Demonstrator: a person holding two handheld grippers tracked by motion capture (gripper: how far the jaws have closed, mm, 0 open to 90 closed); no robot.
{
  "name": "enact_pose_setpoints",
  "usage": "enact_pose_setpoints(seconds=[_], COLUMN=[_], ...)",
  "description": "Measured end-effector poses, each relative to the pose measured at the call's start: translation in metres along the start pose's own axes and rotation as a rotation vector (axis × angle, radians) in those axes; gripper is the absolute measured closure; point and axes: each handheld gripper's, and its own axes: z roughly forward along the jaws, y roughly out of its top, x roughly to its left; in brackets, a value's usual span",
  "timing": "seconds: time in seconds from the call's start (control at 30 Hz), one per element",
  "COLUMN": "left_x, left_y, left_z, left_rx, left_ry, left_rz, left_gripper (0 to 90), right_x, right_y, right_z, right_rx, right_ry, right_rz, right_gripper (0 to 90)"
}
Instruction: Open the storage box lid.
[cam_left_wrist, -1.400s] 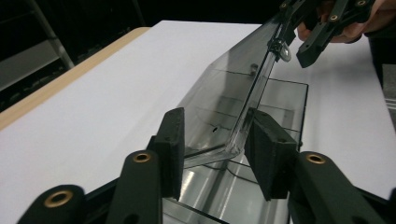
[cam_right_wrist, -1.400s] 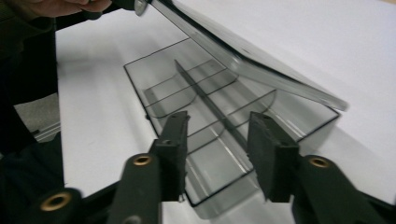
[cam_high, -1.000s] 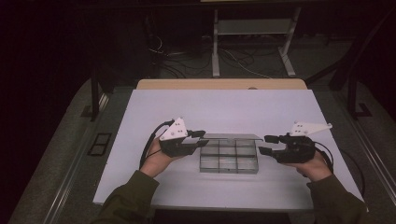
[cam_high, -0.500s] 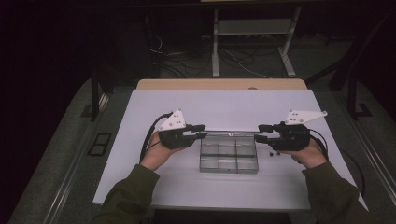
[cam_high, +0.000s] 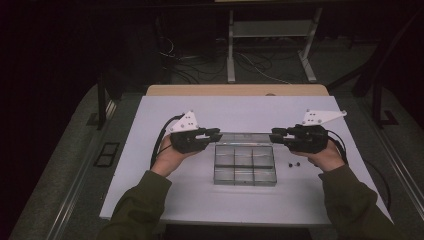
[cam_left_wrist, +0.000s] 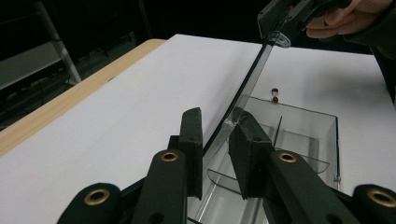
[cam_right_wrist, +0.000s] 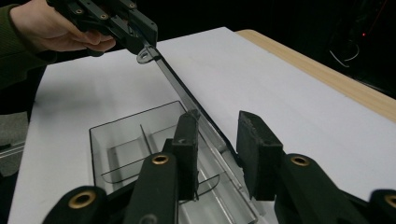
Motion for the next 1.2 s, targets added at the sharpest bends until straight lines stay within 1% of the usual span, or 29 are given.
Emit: enact_pose_setpoints(seconds=[0.13,0.4,0.57,0.63,0.73,0.83,0.87,0.9,1.0,1.1,1.2], left_x=[0.005,0.013,0.021,0.024,0.027,0.033,0.033,0.036,0.042,0.046,0.050], left_y=[0.002,0.007,0.010,0.012,0.012,0.013,0.013,0.012,0.012,0.012,0.012], left_z=[0.002,0.005,0.008,0.009,0.011,0.014,0.014,0.015,0.018,0.021,0.022], left_rx=[-0.007,-0.009,0.007,0.015,0.017,0.011,0.011,0.006,0.007,-0.004,0.000], left_ry=[-0.003,0.003,0.008,0.009,0.013,0.022,0.022,0.018,0.014,0.007,0.003], left_rz=[-0.010,-0.026,-0.058,-0.063,-0.073,-0.097,-0.097,-0.114,-0.127,-0.151,-0.158], left_gripper=[75.0,76.3,76.6,76.8,77.1,77.4,77.4,77.5,77.4,77.3,77.2], right_x=[-0.004,-0.011,-0.017,-0.019,-0.022,-0.027,-0.027,-0.030,-0.035,-0.039,-0.042], right_y=[0.001,0.005,0.010,0.012,0.015,0.017,0.017,0.017,0.019,0.020,0.021], right_z=[0.001,0.003,0.007,0.008,0.010,0.012,0.012,0.013,0.015,0.017,0.019], right_rx=[-0.007,-0.011,-0.009,-0.005,0.004,0.006,0.006,0.006,0.015,0.018,0.019], right_ry=[-0.005,-0.013,-0.028,-0.030,-0.038,-0.046,-0.046,-0.044,-0.043,-0.045,-0.041], right_rz=[-0.007,0.001,0.015,0.015,0.009,0.018,0.018,0.023,0.034,0.037,0.045], right_gripper=[70.1,71.5,72.3,72.7,73.2,73.9,73.9,74.6,75.0,75.1,75.0])
